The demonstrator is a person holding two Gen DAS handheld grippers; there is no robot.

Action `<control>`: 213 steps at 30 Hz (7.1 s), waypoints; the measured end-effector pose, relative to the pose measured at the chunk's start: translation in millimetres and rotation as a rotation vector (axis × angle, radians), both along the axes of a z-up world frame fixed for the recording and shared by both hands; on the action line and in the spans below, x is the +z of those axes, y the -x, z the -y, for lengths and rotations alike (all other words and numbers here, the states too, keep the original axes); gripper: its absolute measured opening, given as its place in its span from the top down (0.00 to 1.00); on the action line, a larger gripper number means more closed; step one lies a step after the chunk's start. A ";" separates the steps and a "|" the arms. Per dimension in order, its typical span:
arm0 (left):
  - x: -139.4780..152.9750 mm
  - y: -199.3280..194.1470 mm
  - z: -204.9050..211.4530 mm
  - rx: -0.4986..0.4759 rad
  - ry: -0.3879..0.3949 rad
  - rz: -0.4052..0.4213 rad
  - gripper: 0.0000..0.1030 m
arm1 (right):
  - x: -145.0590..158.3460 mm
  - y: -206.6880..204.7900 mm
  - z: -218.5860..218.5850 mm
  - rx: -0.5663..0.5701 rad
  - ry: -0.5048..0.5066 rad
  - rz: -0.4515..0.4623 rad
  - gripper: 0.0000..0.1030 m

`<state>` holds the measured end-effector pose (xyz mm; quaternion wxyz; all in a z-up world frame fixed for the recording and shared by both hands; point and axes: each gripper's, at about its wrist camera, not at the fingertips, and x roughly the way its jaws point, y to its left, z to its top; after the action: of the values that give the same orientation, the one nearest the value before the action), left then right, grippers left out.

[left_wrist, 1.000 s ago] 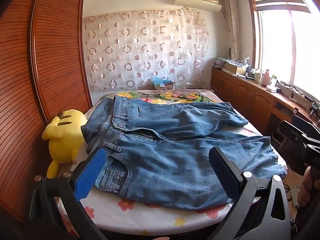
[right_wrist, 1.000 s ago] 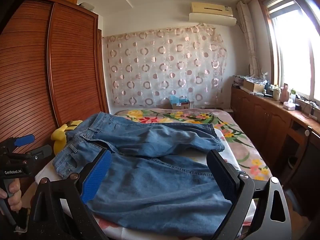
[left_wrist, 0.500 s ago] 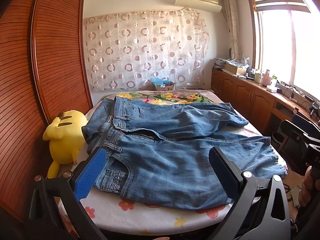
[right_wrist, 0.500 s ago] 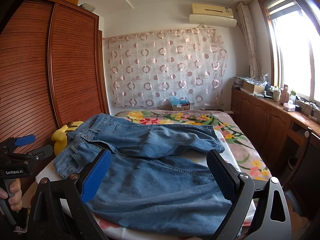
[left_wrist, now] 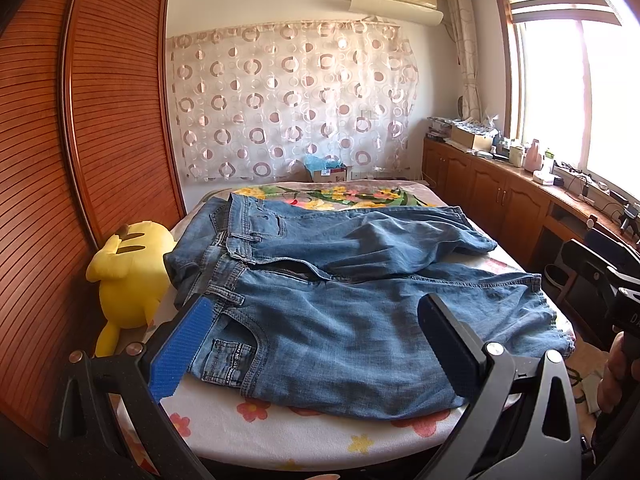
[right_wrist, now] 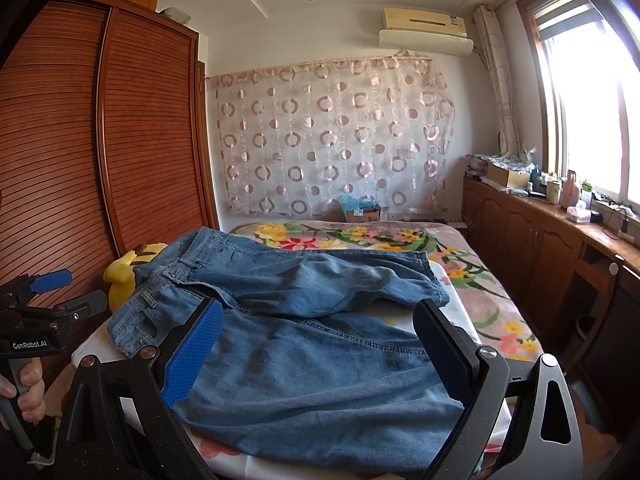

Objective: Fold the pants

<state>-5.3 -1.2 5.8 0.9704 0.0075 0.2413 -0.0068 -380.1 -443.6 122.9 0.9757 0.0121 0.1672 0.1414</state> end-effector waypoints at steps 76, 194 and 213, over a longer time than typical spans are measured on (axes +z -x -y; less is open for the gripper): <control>-53.7 -37.7 -62.1 0.055 0.019 -0.142 0.00 | -24.3 -35.0 34.9 -0.088 0.074 -0.129 0.07; -45.1 -38.8 -132.7 0.078 0.150 -0.108 0.88 | 101.3 -21.2 68.7 -0.041 -0.060 -0.349 0.91; -20.6 -28.5 -126.0 0.028 0.118 -0.050 0.89 | 125.9 -53.7 51.2 -0.021 -0.022 -0.200 0.92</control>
<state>23.2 124.8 -14.9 0.9628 -0.0531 0.2647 -0.0078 -326.3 -494.9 248.8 0.9553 0.0388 0.2620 0.1310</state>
